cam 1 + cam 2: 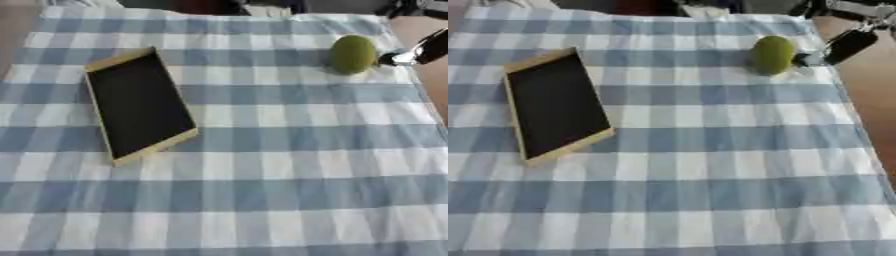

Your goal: Pick up objects on the table and place them in the box.

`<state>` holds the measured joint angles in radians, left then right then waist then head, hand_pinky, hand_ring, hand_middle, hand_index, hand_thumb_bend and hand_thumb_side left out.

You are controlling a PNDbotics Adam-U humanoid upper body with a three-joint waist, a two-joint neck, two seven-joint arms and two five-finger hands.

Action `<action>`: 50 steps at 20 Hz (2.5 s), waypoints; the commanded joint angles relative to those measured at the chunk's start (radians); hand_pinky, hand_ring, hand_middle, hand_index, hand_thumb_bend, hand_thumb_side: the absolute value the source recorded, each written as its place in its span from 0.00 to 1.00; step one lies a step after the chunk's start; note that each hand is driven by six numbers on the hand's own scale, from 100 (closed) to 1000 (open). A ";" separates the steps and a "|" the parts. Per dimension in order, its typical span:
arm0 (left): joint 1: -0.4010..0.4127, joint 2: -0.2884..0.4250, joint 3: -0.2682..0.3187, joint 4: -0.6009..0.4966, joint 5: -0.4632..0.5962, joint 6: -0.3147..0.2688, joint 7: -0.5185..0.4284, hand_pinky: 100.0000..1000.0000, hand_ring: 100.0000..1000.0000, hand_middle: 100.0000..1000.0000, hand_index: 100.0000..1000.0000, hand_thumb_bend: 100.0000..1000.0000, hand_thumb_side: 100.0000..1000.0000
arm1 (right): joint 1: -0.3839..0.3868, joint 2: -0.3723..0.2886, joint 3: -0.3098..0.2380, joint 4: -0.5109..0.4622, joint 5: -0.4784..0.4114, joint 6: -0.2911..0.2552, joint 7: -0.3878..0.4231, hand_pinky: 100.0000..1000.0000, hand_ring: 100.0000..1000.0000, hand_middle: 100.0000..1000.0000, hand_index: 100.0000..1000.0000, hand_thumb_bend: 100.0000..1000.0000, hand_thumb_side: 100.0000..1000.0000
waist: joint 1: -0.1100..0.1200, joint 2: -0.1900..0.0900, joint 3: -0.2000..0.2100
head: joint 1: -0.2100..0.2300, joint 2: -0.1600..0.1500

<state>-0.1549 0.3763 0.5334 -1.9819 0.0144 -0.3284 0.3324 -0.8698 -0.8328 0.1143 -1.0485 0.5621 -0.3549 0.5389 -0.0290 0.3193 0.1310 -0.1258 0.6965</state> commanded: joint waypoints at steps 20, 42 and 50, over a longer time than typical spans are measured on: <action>-0.024 -0.007 0.009 -0.018 0.013 -0.004 -0.018 0.67 0.50 0.74 0.86 0.03 0.42 | -0.101 0.058 -0.077 0.196 0.193 0.008 -0.088 0.84 0.83 0.83 0.90 0.38 0.21 | 0.000 0.033 0.030 | -0.028 -0.055; -0.026 -0.015 0.012 -0.018 0.016 0.001 -0.028 0.67 0.48 0.73 0.86 0.01 0.43 | -0.065 0.065 -0.049 0.146 0.158 0.028 -0.240 0.68 0.57 0.48 0.63 0.00 0.00 | -0.003 0.039 0.029 | -0.021 -0.048; -0.022 -0.009 0.011 -0.018 0.014 0.002 -0.027 0.67 0.48 0.72 0.86 0.02 0.42 | -0.027 0.016 -0.024 -0.071 0.087 0.047 -0.312 0.65 0.51 0.43 0.57 0.00 0.00 | -0.003 0.025 0.023 | -0.016 -0.040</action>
<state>-0.1755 0.3415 0.5341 -1.9820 0.0258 -0.3259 0.3078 -0.8821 -0.7610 0.0952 -1.0623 0.6687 -0.3101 0.2396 -0.0331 0.3699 0.1541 -0.1436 0.6546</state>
